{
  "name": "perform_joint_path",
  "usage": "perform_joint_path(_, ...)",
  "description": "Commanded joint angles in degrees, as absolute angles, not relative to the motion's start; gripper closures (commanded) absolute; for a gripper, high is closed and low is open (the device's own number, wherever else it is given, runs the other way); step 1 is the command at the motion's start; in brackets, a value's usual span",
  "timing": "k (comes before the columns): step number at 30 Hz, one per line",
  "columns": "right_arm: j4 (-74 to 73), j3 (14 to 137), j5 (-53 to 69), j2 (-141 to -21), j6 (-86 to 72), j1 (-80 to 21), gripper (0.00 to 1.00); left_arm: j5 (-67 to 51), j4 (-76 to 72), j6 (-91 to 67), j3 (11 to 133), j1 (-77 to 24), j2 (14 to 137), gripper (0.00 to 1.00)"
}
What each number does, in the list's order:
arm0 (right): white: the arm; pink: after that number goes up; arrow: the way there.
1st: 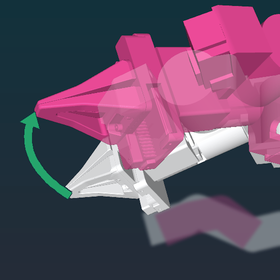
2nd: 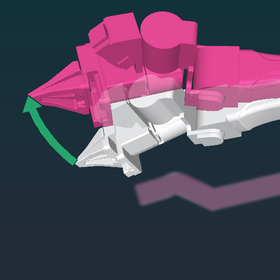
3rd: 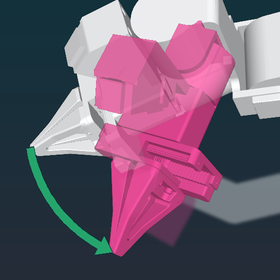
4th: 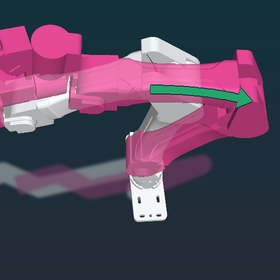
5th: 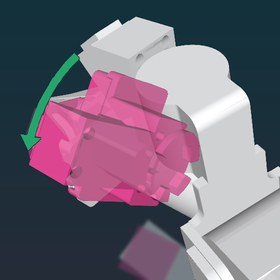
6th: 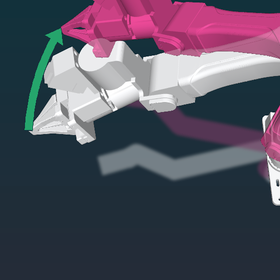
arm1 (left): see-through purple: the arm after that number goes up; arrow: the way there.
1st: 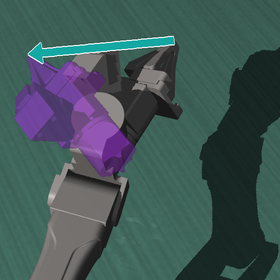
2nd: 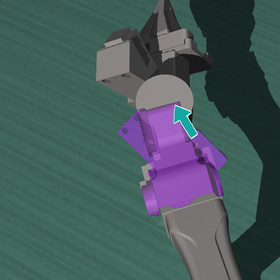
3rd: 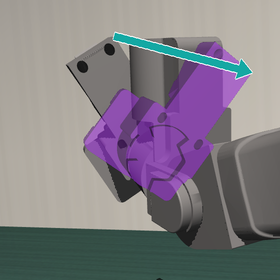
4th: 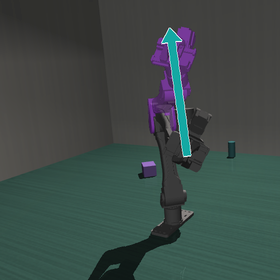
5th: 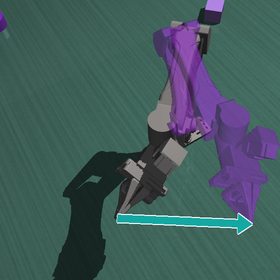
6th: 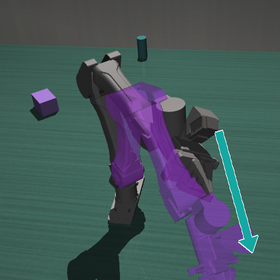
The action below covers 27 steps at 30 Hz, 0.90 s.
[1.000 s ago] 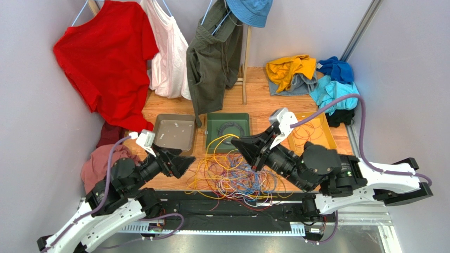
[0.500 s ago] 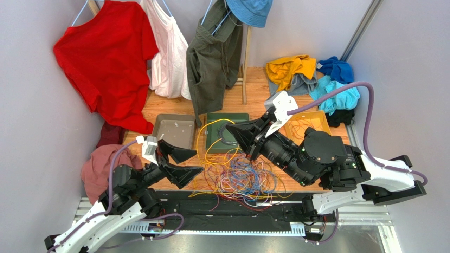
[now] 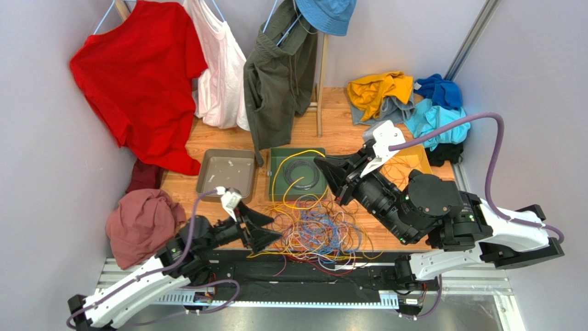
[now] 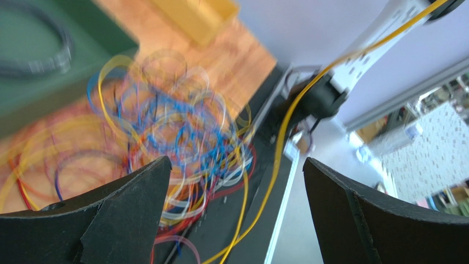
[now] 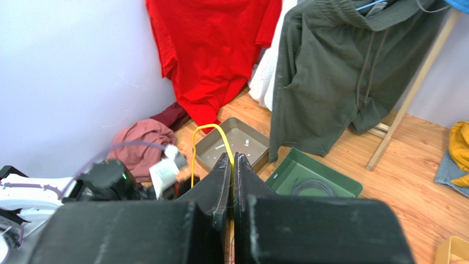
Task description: Untangle the cables
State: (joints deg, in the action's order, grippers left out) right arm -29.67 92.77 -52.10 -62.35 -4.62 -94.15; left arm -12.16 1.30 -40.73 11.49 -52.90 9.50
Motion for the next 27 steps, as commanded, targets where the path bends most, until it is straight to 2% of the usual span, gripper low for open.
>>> perform_joint_path(1,-27.86,91.32,-54.23,-61.17,-4.04,-93.43,1.00,-11.70,-6.68,-43.25,6.86,-57.82,11.68,0.01)
perform_joint_path(12,-27.77,89.82,-53.26,-61.61,-5.27,-91.85,1.00,-12.47,-18.45,-40.17,4.83,-62.05,22.22,0.02)
perform_joint_path(18,-27.86,90.09,-52.38,-62.14,-5.71,-91.32,1.00,-12.92,-24.43,-38.50,5.97,-64.68,36.44,0.13)
perform_joint_path(21,-27.86,90.00,-52.12,-62.05,-5.80,-91.32,1.00,-13.18,-26.80,-38.32,6.41,-65.13,40.94,0.36)
perform_joint_path(22,-27.86,89.83,-52.21,-61.96,-5.97,-91.41,1.00,-13.18,-26.98,-38.15,6.76,-65.21,41.30,0.51)
perform_joint_path(23,-27.95,89.74,-52.21,-61.79,-6.06,-91.32,1.00,-13.27,-26.46,-38.06,7.03,-65.13,41.31,0.60)
perform_joint_path(24,-27.95,89.74,-52.21,-61.44,-6.24,-91.32,1.00,-12.14,-25.50,-38.49,7.64,-65.21,39.66,0.68)
perform_joint_path(25,-28.12,89.48,-52.12,-61.17,-6.50,-91.41,1.00,-11.87,-23.75,-38.84,8.08,-65.13,37.90,0.84)
perform_joint_path(27,-28.39,89.30,-52.29,-60.39,-6.85,-91.41,1.00,-9.34,-18.58,-38.50,11.31,-65.21,30.46,1.00)
